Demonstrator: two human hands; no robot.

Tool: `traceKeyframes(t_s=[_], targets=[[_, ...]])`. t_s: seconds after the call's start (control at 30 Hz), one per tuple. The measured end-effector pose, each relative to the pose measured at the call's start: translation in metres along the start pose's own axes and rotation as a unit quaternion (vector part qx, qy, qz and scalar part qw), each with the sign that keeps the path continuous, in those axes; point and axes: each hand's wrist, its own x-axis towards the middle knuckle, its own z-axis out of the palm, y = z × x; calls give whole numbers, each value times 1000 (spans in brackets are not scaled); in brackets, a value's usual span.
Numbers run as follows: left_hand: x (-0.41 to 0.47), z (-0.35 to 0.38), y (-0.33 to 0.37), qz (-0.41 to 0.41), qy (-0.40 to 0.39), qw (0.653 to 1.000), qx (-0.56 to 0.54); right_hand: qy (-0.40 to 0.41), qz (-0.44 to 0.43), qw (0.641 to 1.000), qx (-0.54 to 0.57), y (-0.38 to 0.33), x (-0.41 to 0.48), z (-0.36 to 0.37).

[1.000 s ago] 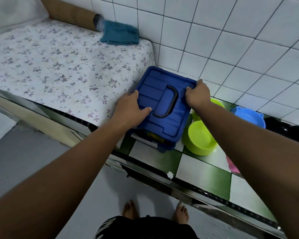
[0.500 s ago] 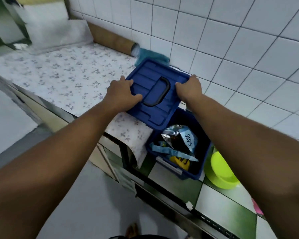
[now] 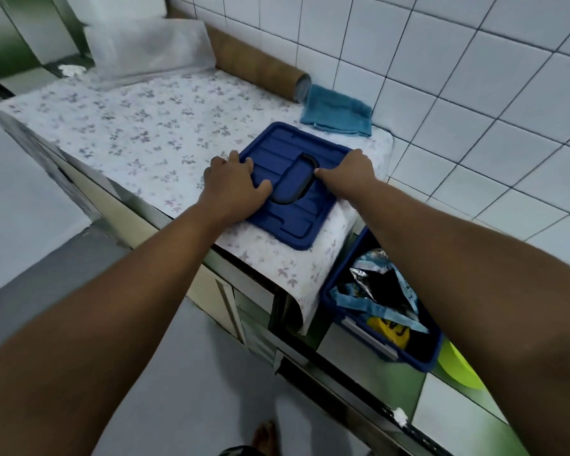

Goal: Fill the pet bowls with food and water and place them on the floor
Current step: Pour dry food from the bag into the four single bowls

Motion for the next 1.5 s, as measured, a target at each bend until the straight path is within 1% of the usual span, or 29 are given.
traceKeyframes(t_s=[0.13,0.23,0.3,0.37,0.43,0.5,0.53,0.57,0.6,0.67,0.77,0.83,0.93,1.07,1.17,1.3,1.5], targets=[[-2,13,-1,1,12,999,35,-3,-17,998,-53,-3,-10,-13],[2,13,1,2,5,998,59,-9,-28,996,-82,-3,-19,-21],[3,9,3,2,13,997,72,-10,-43,997,-65,4,-23,-26],[1,7,8,16,47,997,56,15,-54,998,-17,22,-29,-34],[-7,8,23,50,98,994,4,49,-58,997,6,46,-47,-45],[-22,12,49,115,137,982,-52,64,-52,996,15,75,-65,-52],[-31,15,65,154,142,975,-69,63,-48,997,17,89,-74,-54],[-42,20,82,193,133,969,-81,59,-43,997,16,103,-84,-56],[-52,28,99,222,105,965,-88,53,-37,998,12,116,-95,-58],[-67,49,131,253,17,965,-66,28,-17,999,-11,138,-115,-60],[-75,88,162,256,-105,960,37,-30,8,998,-49,165,-144,-59],[-75,107,172,256,-142,950,112,-63,20,996,-57,181,-158,-57],[-73,118,177,253,-147,942,163,-128,-7,988,-84,201,-173,-50],[-64,116,178,251,-128,945,166,-138,-67,969,-192,220,-186,-39],[-58,119,175,248,-115,947,166,-125,-92,959,-239,221,-192,-33],[-49,122,171,253,-87,952,145,-89,-89,952,-279,215,-190,-25],[-42,118,169,263,-91,955,105,-35,-96,946,-309,207,-181,-21]])
